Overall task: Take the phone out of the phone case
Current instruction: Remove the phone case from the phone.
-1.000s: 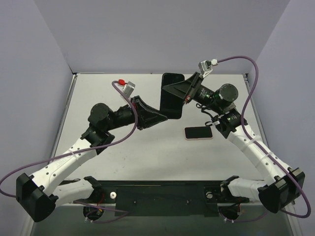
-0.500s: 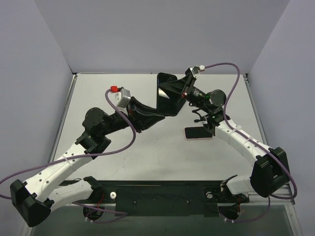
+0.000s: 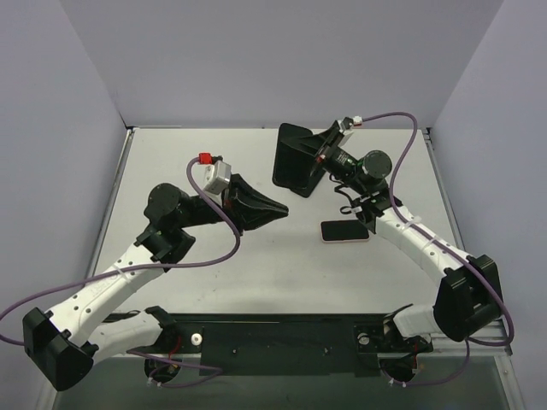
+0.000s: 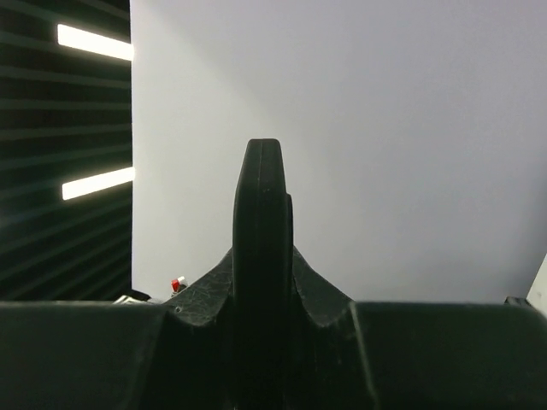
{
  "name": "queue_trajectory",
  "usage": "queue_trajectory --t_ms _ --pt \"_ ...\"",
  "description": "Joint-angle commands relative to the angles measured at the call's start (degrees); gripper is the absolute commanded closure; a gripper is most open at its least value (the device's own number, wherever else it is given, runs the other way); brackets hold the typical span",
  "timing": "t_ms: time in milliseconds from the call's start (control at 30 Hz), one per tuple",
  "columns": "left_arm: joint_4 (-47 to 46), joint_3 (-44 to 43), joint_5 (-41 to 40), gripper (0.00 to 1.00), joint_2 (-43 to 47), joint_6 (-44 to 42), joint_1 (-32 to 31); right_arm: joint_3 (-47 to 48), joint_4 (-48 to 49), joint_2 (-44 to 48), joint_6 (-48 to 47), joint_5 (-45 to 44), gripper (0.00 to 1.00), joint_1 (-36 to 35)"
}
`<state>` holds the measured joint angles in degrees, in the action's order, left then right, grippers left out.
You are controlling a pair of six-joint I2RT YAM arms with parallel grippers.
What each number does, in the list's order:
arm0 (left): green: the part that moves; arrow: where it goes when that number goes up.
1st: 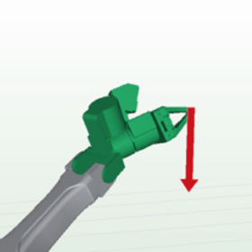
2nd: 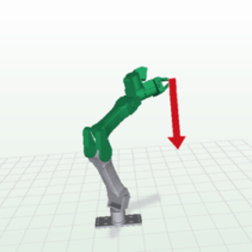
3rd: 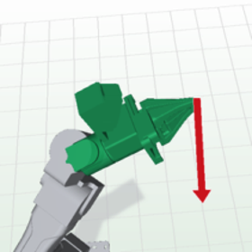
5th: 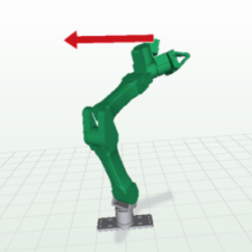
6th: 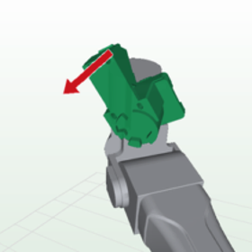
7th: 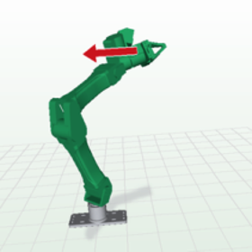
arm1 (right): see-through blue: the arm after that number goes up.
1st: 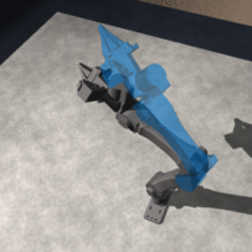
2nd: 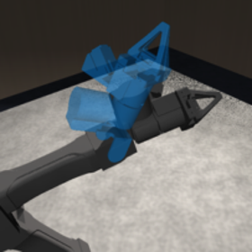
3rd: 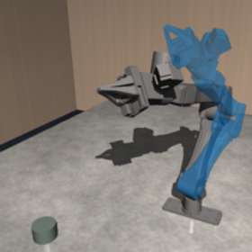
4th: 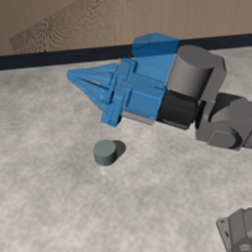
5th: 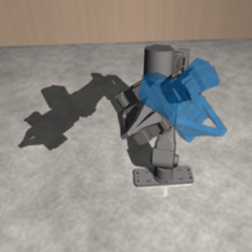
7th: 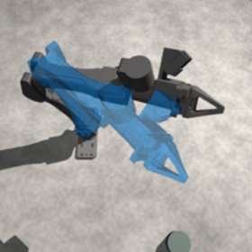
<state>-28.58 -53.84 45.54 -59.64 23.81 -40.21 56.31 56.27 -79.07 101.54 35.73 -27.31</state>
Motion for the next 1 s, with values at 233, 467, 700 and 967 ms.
queue_trajectory --t_ms 233,467,700,967 --pt "4.66 -0.73 -0.89 0.44 5.23 7.56 2.32 6.0 -0.69 7.96 -19.32 4.07 1.0 1.65" --pt "-3.04 -4.25 5.43 0.25 -2.13 30.82 9.7 8.02 -21.72 15.34 -39.74 5.5 1.0 0.33" --pt "-28.02 -0.65 5.71 0.2 -9.18 56.5 11.82 7.5 -24.45 16.75 -42.3 5.76 1.0 -0.46" --pt "-10.48 -3.72 3.95 0.24 -7.78 42.57 5.32 8.63 -26.74 17.2 -43.62 1.45 1.0 -1.34"
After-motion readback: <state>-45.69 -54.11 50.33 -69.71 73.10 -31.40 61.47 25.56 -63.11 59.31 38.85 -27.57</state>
